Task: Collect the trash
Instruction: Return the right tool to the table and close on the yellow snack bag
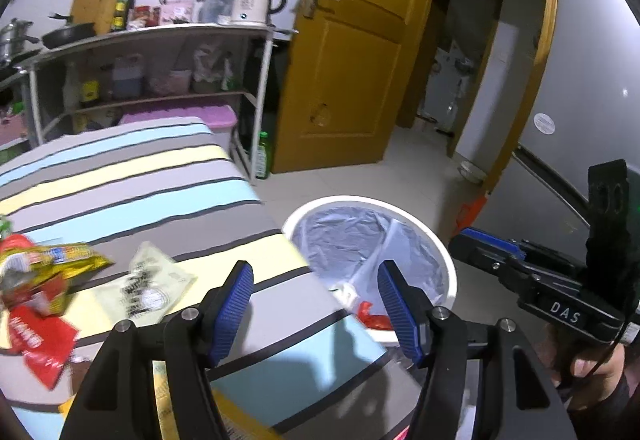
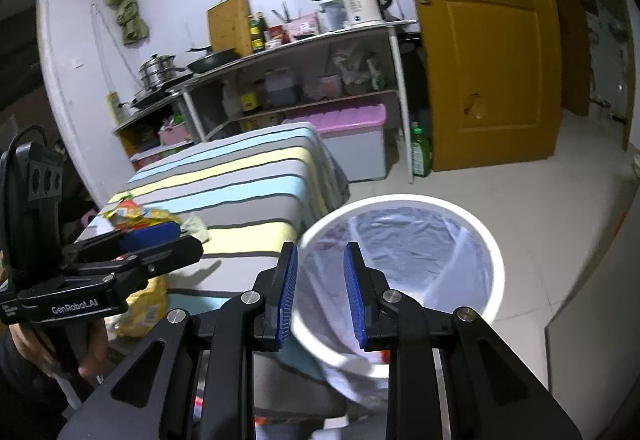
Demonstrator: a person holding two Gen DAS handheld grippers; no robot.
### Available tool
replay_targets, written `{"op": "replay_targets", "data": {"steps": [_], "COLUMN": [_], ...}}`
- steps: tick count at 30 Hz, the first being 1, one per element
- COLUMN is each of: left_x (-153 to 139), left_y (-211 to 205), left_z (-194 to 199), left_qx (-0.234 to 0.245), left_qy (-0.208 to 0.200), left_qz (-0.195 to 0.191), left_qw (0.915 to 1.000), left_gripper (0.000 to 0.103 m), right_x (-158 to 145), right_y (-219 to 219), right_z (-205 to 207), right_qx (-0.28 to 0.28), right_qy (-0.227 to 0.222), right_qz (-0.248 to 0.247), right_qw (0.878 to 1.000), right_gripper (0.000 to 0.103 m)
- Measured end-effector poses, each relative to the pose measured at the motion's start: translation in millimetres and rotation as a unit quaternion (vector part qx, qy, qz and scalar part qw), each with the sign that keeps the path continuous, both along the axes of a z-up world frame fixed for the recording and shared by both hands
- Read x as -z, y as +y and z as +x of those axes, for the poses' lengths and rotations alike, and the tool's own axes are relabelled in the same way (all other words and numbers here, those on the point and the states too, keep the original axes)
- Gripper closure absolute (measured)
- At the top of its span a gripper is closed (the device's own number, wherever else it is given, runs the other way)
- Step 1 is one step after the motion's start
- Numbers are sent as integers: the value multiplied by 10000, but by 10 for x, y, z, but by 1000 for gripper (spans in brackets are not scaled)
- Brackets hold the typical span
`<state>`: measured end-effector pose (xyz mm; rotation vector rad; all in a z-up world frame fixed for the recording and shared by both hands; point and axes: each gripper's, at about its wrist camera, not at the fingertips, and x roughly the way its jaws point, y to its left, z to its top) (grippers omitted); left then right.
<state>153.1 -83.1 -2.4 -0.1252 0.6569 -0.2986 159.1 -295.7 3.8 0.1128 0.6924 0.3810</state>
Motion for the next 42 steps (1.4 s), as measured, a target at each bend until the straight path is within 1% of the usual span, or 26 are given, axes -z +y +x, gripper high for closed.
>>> {"op": "replay_targets", "data": {"steps": [1, 2, 4, 10, 13, 17, 22, 26, 32, 37, 42], "left_x": [-11, -24, -49, -75, -62, -10, 93, 164, 250, 240, 186], "left_y": [50, 126, 259, 650, 815, 1029, 1172, 1225, 1298, 1428, 1562], "left_z": [-47, -119, -211, -564, -688, -842, -983, -1062, -1127, -1160, -1210], "left_qx": [-45, -117, -237, -653, -837, -1061, -1226, -1256, -1329, -1559, -1781], "left_qy": [-29, -73, -114, -261, -273, -222, -125, -47, 38, 28, -33], "left_qz": [19, 27, 49, 164, 220, 231, 191, 134, 119, 112, 100], "left_qw": [10000, 9999, 9996, 9974, 9959, 9938, 9922, 9920, 9911, 9877, 9840], "left_gripper": [39, 39, 39, 39, 39, 39, 39, 39, 39, 39, 39], "right_x": [-10, -23, -45, -53, -21, 16, 71, 135, 159, 205, 334], "right_y": [50, 114, 264, 643, 833, 996, 1144, 1211, 1279, 1471, 1741], "right_z": [-20, -45, -107, -251, -300, -339, -373, -381, -443, -593, -761], "right_qx": [-63, -150, -343, -845, -1100, -1303, -1499, -1629, -1812, -2264, -2759], "right_qy": [-13, -20, -27, -20, 45, 133, 234, 327, 312, 142, -107], "right_qz": [-3, -2, 22, 5, -2, 11, -29, -71, -176, -483, -1056], "right_qw": [10000, 9999, 9994, 9964, 9939, 9914, 9884, 9861, 9828, 9727, 9553], "right_gripper": [75, 70, 67, 66, 65, 62, 61, 61, 61, 61, 61]}}
